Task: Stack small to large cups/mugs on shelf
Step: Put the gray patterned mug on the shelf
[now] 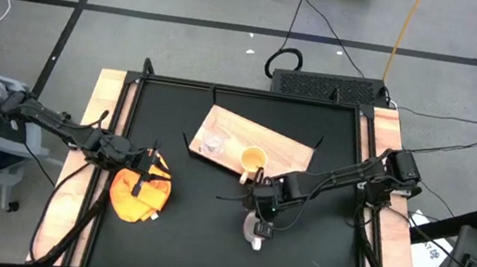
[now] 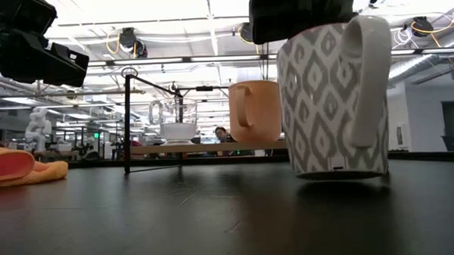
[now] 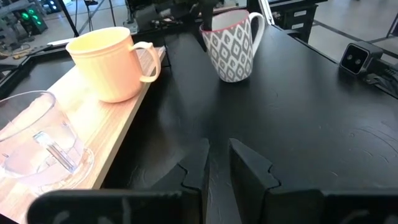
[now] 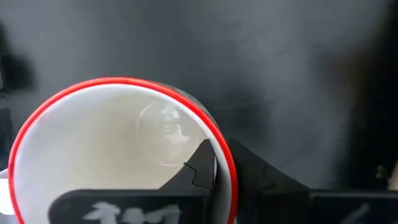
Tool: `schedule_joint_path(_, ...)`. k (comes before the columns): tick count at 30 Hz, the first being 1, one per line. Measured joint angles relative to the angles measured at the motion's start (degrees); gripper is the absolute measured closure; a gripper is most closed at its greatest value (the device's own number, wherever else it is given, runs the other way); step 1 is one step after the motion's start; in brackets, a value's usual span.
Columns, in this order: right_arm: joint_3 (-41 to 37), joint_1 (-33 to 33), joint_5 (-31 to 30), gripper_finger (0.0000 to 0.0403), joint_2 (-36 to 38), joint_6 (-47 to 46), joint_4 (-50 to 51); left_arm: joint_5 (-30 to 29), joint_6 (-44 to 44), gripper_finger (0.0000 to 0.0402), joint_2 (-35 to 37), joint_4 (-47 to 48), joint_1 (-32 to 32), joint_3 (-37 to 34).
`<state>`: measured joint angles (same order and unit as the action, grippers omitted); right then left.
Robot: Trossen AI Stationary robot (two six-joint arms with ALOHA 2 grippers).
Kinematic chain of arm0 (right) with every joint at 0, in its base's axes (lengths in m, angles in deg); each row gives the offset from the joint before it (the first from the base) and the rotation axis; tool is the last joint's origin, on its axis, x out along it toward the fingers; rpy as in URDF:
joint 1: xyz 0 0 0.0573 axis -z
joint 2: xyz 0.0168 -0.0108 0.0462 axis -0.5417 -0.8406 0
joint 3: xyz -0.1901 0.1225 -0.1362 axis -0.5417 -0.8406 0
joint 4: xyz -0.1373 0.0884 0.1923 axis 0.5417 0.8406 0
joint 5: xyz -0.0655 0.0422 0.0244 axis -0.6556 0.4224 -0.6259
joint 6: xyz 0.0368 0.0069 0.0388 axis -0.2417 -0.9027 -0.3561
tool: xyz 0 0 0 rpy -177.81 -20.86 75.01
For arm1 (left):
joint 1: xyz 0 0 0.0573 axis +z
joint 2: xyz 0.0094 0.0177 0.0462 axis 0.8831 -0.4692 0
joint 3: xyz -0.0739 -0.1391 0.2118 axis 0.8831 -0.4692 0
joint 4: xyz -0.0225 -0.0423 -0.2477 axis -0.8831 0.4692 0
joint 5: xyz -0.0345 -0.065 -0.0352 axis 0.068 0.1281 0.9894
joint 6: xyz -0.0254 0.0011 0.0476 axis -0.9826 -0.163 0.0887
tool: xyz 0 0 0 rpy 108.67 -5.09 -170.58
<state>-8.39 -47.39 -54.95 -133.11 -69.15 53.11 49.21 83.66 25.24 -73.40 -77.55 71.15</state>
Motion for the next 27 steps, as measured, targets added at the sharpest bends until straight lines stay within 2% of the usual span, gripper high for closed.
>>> schedule_joint_path(7,7.5,-0.4,-5.2,0.0389,0.0,1.1,7.8,0.0,0.0,0.0339,0.0,0.1,0.0,0.0)
schedule_joint_path(10,9.5,-0.7,-6.1,0.0389,0.3,2.3,8.2,0.0,0.0,0.0339,0.0,0.3,0.0,0.0)
schedule_joint_path(14,9.6,-0.9,-7.0,0.0389,2.4,3.9,8.7,0.0,-0.1,0.0339,0.0,0.6,0.0,0.0)
schedule_joint_path(21,9.6,-1.3,-12.1,0.0389,8.1,3.8,10.2,0.0,-0.9,0.0339,0.0,1.0,0.0,0.0)
schedule_joint_path(27,9.6,-1.3,-14.3,0.0389,9.1,2.3,14.9,0.0,-0.9,0.0339,0.0,1.2,0.0,0.0)
